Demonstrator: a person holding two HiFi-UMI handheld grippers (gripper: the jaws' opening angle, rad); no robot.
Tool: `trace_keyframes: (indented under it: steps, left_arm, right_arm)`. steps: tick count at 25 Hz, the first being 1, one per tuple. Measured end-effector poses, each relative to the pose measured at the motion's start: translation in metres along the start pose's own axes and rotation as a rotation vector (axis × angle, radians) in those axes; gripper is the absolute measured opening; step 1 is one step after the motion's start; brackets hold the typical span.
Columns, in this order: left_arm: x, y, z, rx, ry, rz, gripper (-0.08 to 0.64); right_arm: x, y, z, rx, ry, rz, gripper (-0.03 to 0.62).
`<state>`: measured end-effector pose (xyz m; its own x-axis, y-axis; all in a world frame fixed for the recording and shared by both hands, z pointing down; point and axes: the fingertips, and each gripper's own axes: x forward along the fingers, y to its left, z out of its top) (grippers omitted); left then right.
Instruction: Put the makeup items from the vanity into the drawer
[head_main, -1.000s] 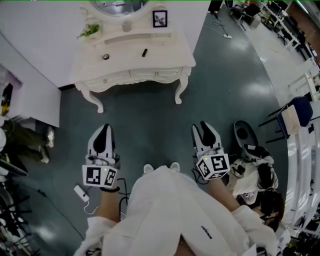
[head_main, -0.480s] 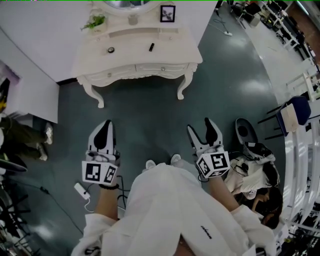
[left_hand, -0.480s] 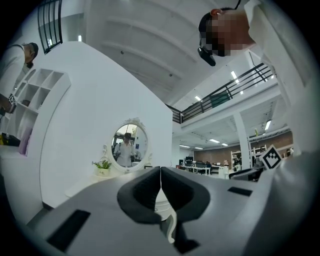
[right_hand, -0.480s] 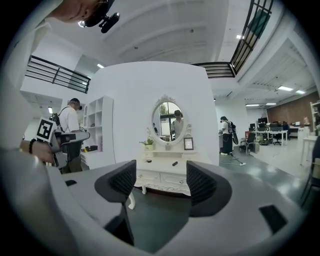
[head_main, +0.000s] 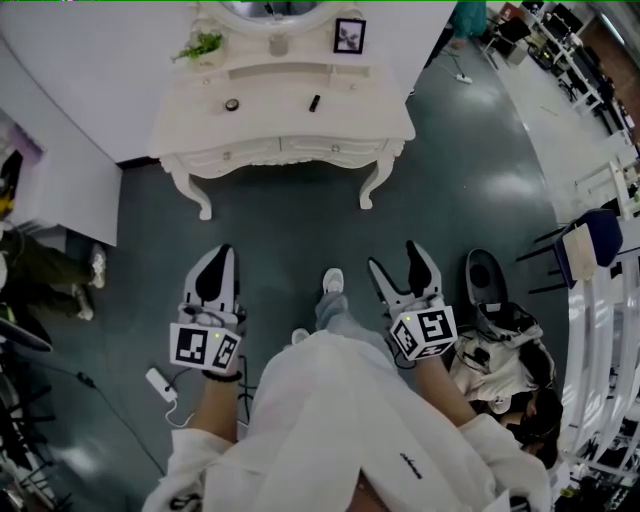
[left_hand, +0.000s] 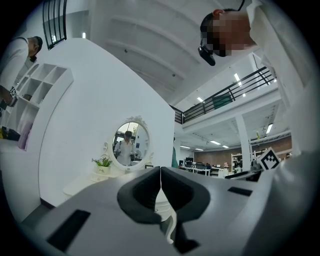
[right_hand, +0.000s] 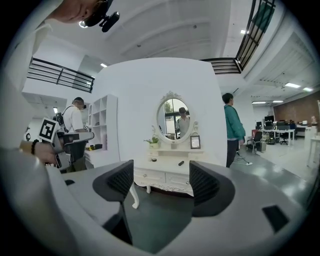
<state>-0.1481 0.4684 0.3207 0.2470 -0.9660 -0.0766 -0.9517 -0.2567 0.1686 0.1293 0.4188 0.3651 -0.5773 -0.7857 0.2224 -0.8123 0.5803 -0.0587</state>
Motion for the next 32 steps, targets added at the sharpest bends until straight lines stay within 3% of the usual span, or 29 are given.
trace_keyframes:
  steps: [11, 25, 32]
  left_arm:
    - [0.079, 0.025, -0.001, 0.013, 0.004, 0.021, 0.029]
    - [0.245, 0.047, -0.013, 0.02, 0.024, 0.064, 0.028]
    - [0.291, 0.044, -0.014, 0.025, 0.007, 0.101, 0.028]
  right_arm:
    - [0.08, -0.035, 0.01, 0.016, 0.009, 0.059, 0.36]
    - [0.212, -0.137, 0.042, 0.02, 0.028, 0.151, 0.36]
    - [0.241, -0.169, 0.042, 0.005, 0.054, 0.205, 0.36]
